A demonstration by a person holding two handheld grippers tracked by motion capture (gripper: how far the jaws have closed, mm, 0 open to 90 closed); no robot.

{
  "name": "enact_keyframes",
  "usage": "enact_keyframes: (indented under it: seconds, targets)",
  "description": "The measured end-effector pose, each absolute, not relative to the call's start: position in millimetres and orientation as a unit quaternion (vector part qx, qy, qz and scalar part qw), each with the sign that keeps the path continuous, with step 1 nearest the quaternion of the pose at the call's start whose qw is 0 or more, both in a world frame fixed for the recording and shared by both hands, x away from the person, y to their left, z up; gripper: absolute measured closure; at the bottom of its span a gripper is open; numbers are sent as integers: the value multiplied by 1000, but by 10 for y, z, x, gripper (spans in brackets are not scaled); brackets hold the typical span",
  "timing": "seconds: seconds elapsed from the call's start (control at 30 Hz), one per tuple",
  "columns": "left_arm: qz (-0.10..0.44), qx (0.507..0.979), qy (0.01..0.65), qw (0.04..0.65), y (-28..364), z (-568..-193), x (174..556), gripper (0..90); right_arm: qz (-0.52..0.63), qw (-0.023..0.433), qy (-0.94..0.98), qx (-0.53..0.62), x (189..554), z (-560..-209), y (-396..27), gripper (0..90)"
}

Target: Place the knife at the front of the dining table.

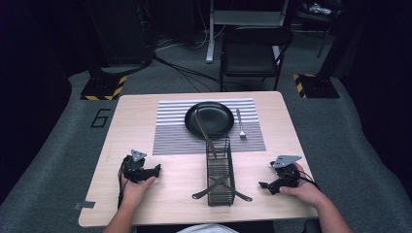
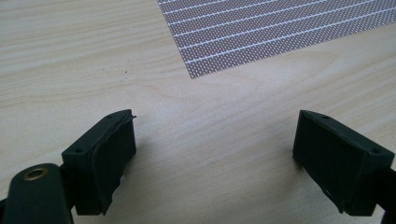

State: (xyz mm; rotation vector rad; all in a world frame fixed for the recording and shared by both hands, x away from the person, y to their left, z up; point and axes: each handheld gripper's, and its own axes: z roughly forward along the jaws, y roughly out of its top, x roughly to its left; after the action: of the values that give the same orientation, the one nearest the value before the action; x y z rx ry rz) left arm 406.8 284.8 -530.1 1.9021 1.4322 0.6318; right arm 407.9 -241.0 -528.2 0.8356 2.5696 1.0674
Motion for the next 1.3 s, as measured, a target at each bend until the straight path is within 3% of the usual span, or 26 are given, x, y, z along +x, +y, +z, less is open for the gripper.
enact_keyframes:
  seconds: [0.73, 1.3]
  targets:
    - [242, 729, 547, 333, 2842, -5292, 4064, 167, 365, 118, 878, 286, 4079, -5282, -2411, 0]
    - [226, 726, 550, 345, 2872, -5239, 4062, 332, 365, 118, 878, 285, 4079, -5282, -2411, 0]
